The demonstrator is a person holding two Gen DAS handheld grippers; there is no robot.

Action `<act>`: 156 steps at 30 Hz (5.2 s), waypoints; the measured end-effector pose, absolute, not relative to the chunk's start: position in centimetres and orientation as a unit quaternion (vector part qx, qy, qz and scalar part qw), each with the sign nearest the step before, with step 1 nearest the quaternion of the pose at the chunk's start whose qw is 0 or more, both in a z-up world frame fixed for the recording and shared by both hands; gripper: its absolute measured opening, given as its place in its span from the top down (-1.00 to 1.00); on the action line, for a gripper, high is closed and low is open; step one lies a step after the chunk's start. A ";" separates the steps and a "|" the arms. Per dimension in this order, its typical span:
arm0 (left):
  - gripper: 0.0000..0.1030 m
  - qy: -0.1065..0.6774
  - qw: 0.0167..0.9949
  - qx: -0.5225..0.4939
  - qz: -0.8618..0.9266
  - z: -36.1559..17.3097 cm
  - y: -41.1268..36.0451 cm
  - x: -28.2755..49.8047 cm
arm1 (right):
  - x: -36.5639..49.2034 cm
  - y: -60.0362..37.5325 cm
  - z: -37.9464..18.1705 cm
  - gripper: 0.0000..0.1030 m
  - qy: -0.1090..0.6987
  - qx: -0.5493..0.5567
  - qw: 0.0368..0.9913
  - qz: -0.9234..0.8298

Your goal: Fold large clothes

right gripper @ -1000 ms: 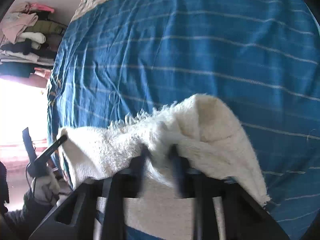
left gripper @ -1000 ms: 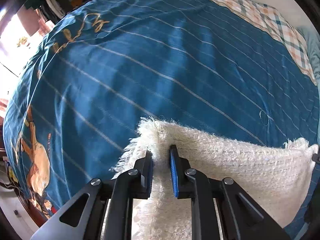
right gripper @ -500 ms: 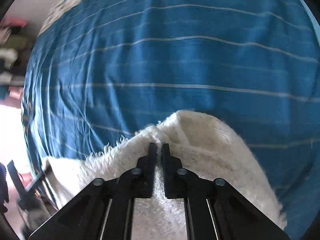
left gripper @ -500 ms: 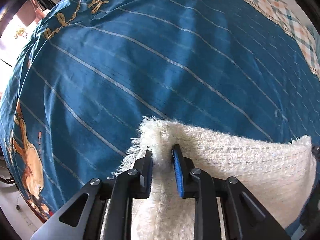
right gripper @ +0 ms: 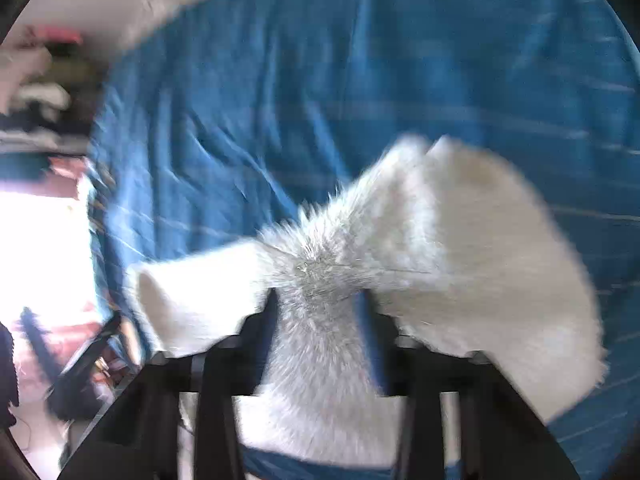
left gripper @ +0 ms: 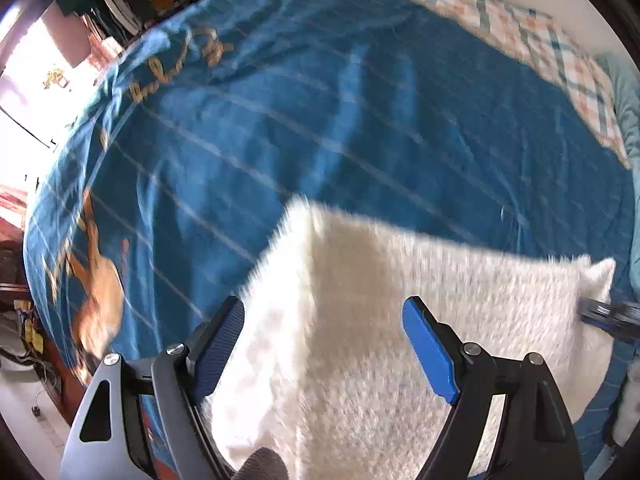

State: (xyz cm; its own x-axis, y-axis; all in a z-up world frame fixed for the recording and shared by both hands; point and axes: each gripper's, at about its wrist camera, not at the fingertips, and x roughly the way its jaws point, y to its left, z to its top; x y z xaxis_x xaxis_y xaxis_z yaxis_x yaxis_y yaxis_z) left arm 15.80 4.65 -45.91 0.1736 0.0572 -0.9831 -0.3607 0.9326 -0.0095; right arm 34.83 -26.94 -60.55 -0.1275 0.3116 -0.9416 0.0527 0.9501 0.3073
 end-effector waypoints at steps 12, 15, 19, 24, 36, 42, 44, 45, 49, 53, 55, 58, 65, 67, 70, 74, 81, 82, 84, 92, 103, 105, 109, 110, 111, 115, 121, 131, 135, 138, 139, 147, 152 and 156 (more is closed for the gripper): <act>-0.57 0.683 0.709 -0.081 0.154 -51.4 0.8 11.3 | 38.1 -23.3 -62.5 0.52 0.798 0.078 0.593 0.075; -0.87 0.676 0.714 -0.090 0.157 -52.9 1.0 11.1 | 37.5 -24.9 -58.1 0.52 0.760 0.132 0.627 0.106; -1.00 0.672 0.715 -0.116 0.154 -54.1 1.7 11.5 | 35.2 -23.2 -59.8 0.52 0.784 0.160 0.574 0.177; -1.00 0.669 0.715 -0.134 0.151 -54.7 2.5 12.1 | 33.8 -20.9 -65.9 0.68 0.796 0.110 0.581 0.128; -1.00 0.629 0.744 -0.136 0.176 -47.5 -0.6 14.5 | 27.1 -34.2 -57.5 -0.17 0.694 0.303 0.644 0.110; -1.00 0.611 0.782 -0.070 0.103 -44.4 -10.6 18.3 | 16.8 -45.8 -62.3 -0.17 0.684 0.399 0.611 -0.009; -1.00 0.620 0.777 -0.063 0.086 -46.5 -12.9 20.6 | 15.4 -47.7 -64.5 -0.17 0.659 0.445 0.607 -0.002; -1.00 0.626 0.773 -0.056 0.085 -47.4 -13.5 21.0 | 15.1 -48.3 -65.3 -0.17 0.638 0.468 0.611 0.008; -1.00 0.643 0.762 -0.017 0.080 -50.9 -15.7 22.2 | 15.1 -48.4 -68.2 -0.17 0.559 0.542 0.626 0.044; -1.00 0.637 0.768 -0.031 0.066 -51.1 -14.9 21.5 | 17.2 -46.9 -70.8 -0.24 0.515 0.586 0.621 0.072; -1.00 0.640 0.765 -0.031 0.063 -51.5 -14.9 21.9 | 18.8 -46.5 -71.5 -0.24 0.494 0.606 0.616 0.089; -1.00 0.642 0.764 -0.020 0.058 -52.1 -14.0 22.8 | 20.6 -45.1 -71.9 -0.15 0.479 0.618 0.616 0.099; -1.00 0.636 0.770 -0.019 0.048 -52.2 -15.4 24.6 | 21.6 -44.4 -67.3 0.54 0.445 0.626 0.634 0.089; -1.00 0.636 0.771 -0.035 0.033 -52.0 -16.2 25.0 | 21.3 -44.7 -64.0 0.55 0.433 0.612 0.654 0.095; -1.00 0.638 0.768 -0.061 0.008 -52.4 -18.0 25.5 | 21.5 -46.5 -60.2 0.56 0.424 0.586 0.683 0.103; -1.00 0.630 0.772 -0.086 -0.002 -53.3 -20.4 26.5 | 22.3 -48.0 -57.4 0.56 0.438 0.541 0.711 0.101; -1.00 0.630 0.766 -0.130 -0.005 -52.2 -17.1 25.7 | 23.9 -45.1 -53.9 0.56 0.457 0.481 0.734 0.146; -1.00 0.628 0.767 -0.133 -0.001 -51.7 -16.5 25.4 | 24.1 -44.4 -53.4 0.56 0.458 0.473 0.737 0.152; -1.00 0.621 0.773 -0.134 0.009 -50.4 -16.2 24.2 | 23.4 -43.4 -52.0 0.56 0.460 0.456 0.743 0.168; -1.00 0.586 0.795 -0.132 0.082 -46.0 -7.4 17.3 | 23.2 -35.0 -47.9 0.56 0.476 0.401 0.743 0.246; -1.00 0.612 0.701 -0.226 0.289 -46.1 7.7 -1.3 | 20.2 -16.2 -50.6 0.56 0.560 0.289 0.677 0.379; -1.00 0.612 0.685 -0.232 0.319 -46.4 9.3 -4.0 | 19.0 -12.6 -52.2 0.56 0.579 0.258 0.670 0.386; -1.00 0.598 0.676 -0.250 0.351 -46.2 11.4 -6.5 | 15.7 -5.5 -57.4 0.56 0.621 0.181 0.655 0.390; -1.00 0.593 0.677 -0.255 0.355 -46.1 11.8 -6.8 | 15.1 -4.6 -58.5 0.56 0.631 0.172 0.651 0.386; -1.00 0.589 0.677 -0.258 0.358 -45.9 12.0 -7.0 | 14.1 -3.3 -60.2 0.56 0.644 0.155 0.644 0.383; -1.00 0.571 0.685 -0.285 0.352 -45.3 12.5 -7.4 | 12.3 -0.1 -63.3 0.54 0.680 0.102 0.619 0.380; -1.00 0.524 0.702 -0.389 0.287 -43.6 12.2 -7.4 | 14.6 -2.6 -58.2 -0.52 0.674 0.162 0.558 0.455; -1.00 0.506 0.690 -0.476 0.202 -46.4 6.7 -6.6 | 17.3 -17.2 -58.2 -0.72 0.708 0.203 0.582 0.344; -0.99 0.503 0.671 -0.506 0.204 -50.4 6.4 -3.1 | 18.8 -20.9 -59.9 -0.72 0.713 0.219 0.600 0.288; 0.29 0.468 0.681 -0.519 0.218 -51.2 6.1 -1.4 | 19.1 -21.7 -60.6 -0.72 0.711 0.239 0.607 0.264; 0.70 0.466 0.683 -0.513 0.228 -50.6 6.0 -1.2 | 19.4 -21.6 -60.8 -0.72 0.710 0.243 0.609 0.256; 0.76 0.466 0.692 -0.489 0.256 -47.3 4.9 -4.5 | 20.8 -21.3 -59.1 -0.71 0.698 0.195 0.641 0.252; 0.63 0.489 0.669 -0.501 0.249 -50.4 6.7 -3.8 | 21.2 -16.8 -58.3 -0.05 0.702 0.165 0.622 0.306; 0.21 0.505 0.681 -0.464 0.255 -47.7 6.3 -4.6 | 21.9 -12.0 -63.7 0.24 0.740 0.045 0.615 0.270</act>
State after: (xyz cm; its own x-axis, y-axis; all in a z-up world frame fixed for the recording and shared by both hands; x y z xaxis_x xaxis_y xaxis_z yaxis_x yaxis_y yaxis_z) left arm -4.57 6.29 -47.70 0.3593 -0.1215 -0.9253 -0.8169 0.4385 -0.3748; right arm 21.92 -12.02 -63.70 -0.2407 0.3978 -0.8853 -0.2650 0.8505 0.4542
